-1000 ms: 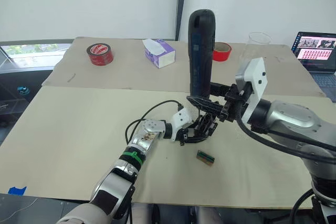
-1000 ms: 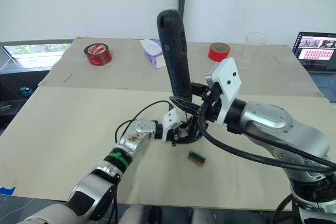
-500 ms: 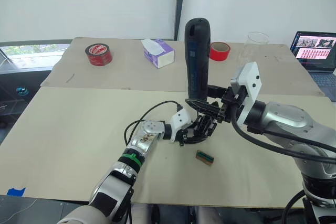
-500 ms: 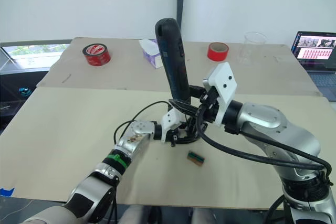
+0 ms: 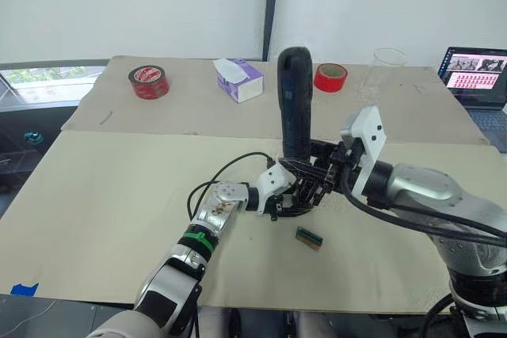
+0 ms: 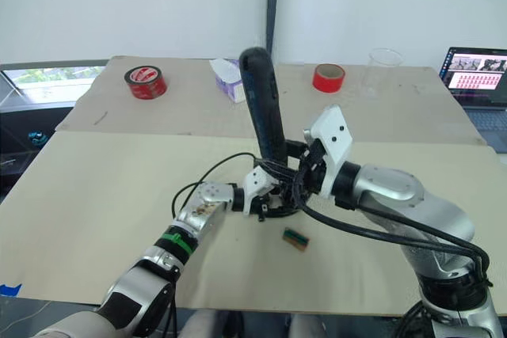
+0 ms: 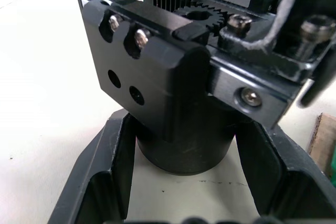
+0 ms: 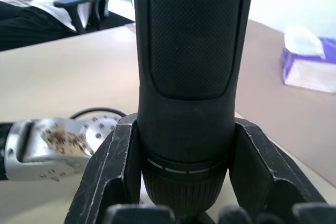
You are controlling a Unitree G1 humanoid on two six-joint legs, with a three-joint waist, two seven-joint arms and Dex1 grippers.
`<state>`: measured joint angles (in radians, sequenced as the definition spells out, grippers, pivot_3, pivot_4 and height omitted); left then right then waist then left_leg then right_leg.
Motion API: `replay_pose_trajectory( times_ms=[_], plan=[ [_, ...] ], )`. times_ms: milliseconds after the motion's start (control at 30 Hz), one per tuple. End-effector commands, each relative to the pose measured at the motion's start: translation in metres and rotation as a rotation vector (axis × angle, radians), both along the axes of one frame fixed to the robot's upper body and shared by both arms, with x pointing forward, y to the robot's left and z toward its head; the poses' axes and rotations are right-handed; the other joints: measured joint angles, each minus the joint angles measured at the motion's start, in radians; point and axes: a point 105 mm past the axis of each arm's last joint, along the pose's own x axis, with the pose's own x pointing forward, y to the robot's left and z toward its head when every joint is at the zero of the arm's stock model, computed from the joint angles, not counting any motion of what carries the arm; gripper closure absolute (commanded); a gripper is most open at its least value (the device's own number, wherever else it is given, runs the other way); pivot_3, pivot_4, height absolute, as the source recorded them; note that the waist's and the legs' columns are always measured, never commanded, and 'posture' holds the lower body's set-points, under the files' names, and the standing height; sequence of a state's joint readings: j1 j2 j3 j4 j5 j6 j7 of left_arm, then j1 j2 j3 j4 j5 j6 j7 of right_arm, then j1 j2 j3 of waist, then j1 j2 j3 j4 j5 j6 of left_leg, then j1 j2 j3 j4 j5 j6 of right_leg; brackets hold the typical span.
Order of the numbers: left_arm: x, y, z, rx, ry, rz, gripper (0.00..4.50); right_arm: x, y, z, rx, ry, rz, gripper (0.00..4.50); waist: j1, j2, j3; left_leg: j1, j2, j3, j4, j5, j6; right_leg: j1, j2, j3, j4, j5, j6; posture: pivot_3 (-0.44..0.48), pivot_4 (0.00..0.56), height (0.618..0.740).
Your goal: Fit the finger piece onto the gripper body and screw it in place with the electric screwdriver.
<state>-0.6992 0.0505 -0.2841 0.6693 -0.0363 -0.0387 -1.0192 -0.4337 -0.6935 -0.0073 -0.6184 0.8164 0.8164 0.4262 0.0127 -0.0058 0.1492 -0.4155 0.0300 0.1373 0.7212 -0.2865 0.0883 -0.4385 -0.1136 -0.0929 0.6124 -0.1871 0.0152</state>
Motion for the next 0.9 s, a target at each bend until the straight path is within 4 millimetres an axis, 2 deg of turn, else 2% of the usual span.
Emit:
replay_pose_trajectory(
  times_ms=[33,300,400,900],
  plan=[
    [0.002,-0.007,0.022,-0.047,-0.068,-0.024,2.23,-0.008,0.001,0.032,0.045,-0.133,0.009,2.6,0.0,0.0,0.0,0.0,0.0,0.0,0.0,0.0,0.0,0.0,0.0,0.0,0.0,0.0,0.0,0.0,0.15,0.74],
    [0.003,-0.007,0.023,-0.046,-0.073,-0.025,2.23,-0.017,0.007,0.047,0.113,-0.126,0.045,2.6,0.0,0.0,0.0,0.0,0.0,0.0,0.0,0.0,0.0,0.0,0.0,0.0,0.0,0.0,0.0,0.0,0.15,0.74],
    [0.003,-0.007,0.022,-0.046,-0.075,-0.026,2.23,-0.014,0.004,0.054,0.095,-0.152,0.023,2.6,0.0,0.0,0.0,0.0,0.0,0.0,0.0,0.0,0.0,0.0,0.0,0.0,0.0,0.0,0.0,0.0,0.15,0.74],
    [0.002,-0.008,0.024,-0.049,-0.078,-0.03,2.23,-0.008,-0.004,0.037,0.047,-0.131,-0.008,2.6,0.0,0.0,0.0,0.0,0.0,0.0,0.0,0.0,0.0,0.0,0.0,0.0,0.0,0.0,0.0,0.0,0.15,0.74]
  ],
)
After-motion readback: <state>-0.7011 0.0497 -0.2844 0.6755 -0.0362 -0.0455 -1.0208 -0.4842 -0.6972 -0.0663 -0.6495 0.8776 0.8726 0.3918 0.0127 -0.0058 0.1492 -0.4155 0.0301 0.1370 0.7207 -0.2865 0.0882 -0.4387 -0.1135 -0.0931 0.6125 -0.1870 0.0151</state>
